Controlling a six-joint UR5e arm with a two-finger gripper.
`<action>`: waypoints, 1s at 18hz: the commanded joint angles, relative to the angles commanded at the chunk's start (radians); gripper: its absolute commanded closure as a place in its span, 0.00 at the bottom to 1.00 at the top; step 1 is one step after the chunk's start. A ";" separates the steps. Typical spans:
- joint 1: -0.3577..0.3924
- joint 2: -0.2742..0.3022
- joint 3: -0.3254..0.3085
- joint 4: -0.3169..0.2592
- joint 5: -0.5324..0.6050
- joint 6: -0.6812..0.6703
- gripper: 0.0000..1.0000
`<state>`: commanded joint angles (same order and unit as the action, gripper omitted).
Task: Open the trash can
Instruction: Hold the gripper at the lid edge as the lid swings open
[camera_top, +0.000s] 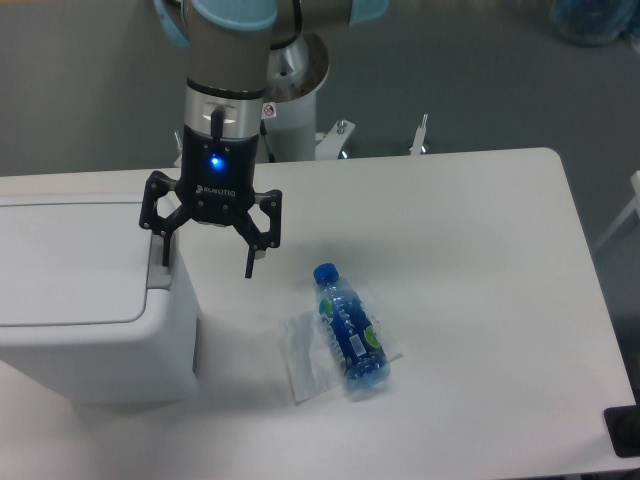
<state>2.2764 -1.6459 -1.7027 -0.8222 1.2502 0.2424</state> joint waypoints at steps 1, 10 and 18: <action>0.000 0.000 0.000 0.000 0.000 0.000 0.00; 0.000 -0.006 -0.002 0.002 0.000 0.003 0.00; 0.012 0.017 0.064 0.005 0.003 0.009 0.00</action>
<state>2.2886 -1.6291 -1.6385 -0.8176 1.2533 0.2516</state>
